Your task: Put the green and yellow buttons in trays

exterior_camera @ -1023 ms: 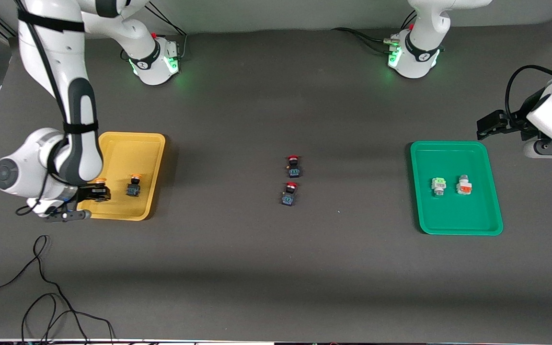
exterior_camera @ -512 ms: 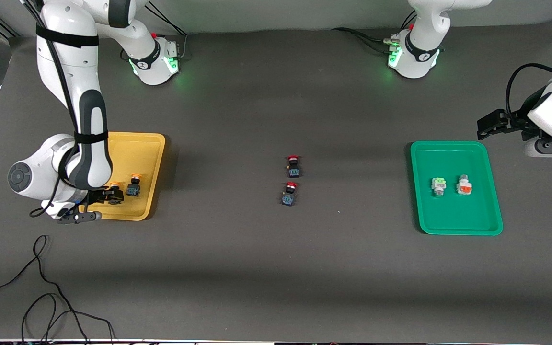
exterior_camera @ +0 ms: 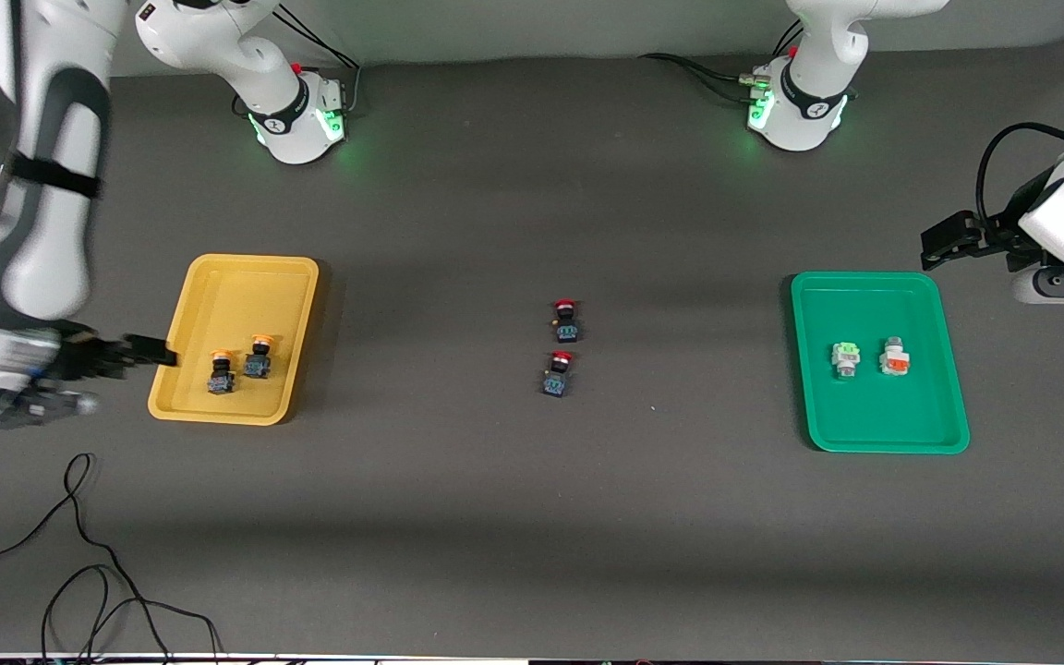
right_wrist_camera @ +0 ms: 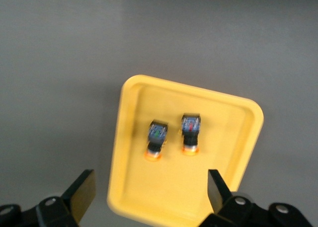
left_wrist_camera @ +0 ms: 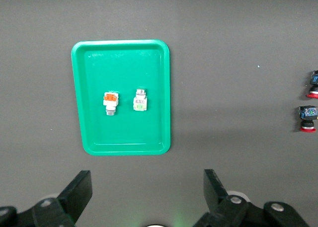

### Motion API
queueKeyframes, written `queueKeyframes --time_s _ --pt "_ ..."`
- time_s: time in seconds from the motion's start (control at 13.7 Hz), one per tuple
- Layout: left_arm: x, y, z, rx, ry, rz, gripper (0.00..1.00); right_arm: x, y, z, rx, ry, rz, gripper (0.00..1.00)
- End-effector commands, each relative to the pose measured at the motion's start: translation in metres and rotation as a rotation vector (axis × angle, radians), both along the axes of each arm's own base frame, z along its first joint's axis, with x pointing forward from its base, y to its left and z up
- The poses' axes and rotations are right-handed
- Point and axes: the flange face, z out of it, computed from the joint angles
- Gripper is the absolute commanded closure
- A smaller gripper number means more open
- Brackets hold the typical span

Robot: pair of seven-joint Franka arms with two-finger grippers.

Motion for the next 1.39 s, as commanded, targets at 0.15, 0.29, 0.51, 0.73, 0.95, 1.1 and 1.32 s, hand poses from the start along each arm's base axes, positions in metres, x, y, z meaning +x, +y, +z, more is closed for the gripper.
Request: queueKeyframes --time_s 0.15,0.29,0.51,0.73,0.95,1.1,1.32 --pt "-0.001 0.0 0.007 0.006 -0.008 -0.002 0.0 -0.005 0.009 0.122 -0.066 -0.014 0.006 0.0" --pt "-0.001 -0.001 0.007 0.005 -0.011 -0.004 0.0 -0.017 0.005 0.174 -0.108 -0.046 0.001 0.0" --pt "-0.001 -0.002 0.006 0.006 -0.01 -0.005 0.0 -0.032 -0.013 0.192 -0.164 -0.018 -0.031 0.0" --pt "-0.001 -0.002 0.007 0.007 -0.011 -0.005 0.0 -0.036 -0.018 0.174 -0.137 0.043 -0.047 0.0" --pt "-0.001 -0.003 0.007 0.008 -0.013 -0.007 0.0 -0.034 -0.012 0.176 -0.151 0.04 -0.038 0.0" --pt "-0.001 -0.002 0.006 0.01 -0.012 -0.006 0.0 -0.033 -0.012 0.175 -0.152 0.042 -0.039 0.0" --pt "0.0 -0.004 0.007 0.011 -0.015 -0.01 0.0 -0.035 -0.011 0.173 -0.142 0.05 -0.028 0.0"
